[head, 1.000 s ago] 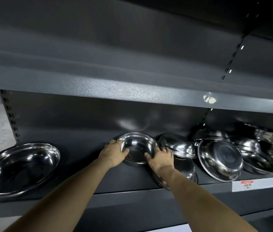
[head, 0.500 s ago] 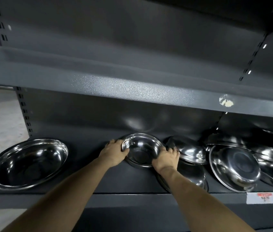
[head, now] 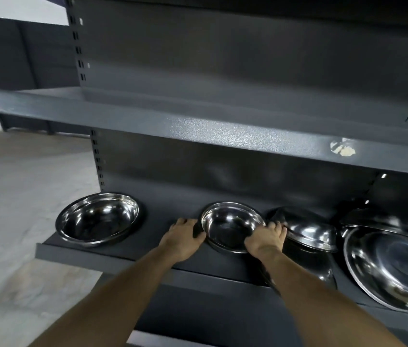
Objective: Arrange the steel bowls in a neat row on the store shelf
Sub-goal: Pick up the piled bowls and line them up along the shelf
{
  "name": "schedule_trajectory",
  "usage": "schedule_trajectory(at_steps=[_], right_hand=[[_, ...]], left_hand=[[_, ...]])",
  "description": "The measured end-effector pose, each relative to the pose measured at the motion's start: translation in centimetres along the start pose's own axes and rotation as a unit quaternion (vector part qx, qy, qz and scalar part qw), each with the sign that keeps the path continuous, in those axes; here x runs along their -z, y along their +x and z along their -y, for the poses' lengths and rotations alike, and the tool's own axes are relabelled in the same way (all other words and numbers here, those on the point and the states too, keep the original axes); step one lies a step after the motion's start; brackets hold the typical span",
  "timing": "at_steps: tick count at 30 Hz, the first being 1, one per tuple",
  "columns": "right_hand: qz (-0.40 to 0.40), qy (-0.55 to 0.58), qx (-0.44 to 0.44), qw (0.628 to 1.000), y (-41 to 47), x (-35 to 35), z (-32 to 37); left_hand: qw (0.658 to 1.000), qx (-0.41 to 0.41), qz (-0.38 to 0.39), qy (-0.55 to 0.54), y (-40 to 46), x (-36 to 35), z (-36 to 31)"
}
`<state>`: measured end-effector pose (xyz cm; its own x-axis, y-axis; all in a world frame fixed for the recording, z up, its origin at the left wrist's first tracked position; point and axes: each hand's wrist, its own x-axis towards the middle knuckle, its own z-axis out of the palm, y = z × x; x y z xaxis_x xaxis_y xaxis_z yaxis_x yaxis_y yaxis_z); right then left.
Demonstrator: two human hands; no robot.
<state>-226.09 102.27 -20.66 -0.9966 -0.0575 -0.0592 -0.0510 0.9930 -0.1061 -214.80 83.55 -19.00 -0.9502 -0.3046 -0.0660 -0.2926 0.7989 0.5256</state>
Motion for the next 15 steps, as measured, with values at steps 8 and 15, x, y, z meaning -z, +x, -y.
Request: schedule_trajectory(at_steps=[8, 15], right_hand=[[-0.152, 0.168, 0.019, 0.974, -1.6, 0.1, -0.5], [-0.140, 0.310, -0.070, 0.938, -2.2, 2.0, -1.0]], left_hand=[[1.000, -0.001, -0.008, 0.002, -2.6, 0.1, -0.3], [1.000, -0.020, -0.017, 0.010, -2.4, 1.5, -0.4]])
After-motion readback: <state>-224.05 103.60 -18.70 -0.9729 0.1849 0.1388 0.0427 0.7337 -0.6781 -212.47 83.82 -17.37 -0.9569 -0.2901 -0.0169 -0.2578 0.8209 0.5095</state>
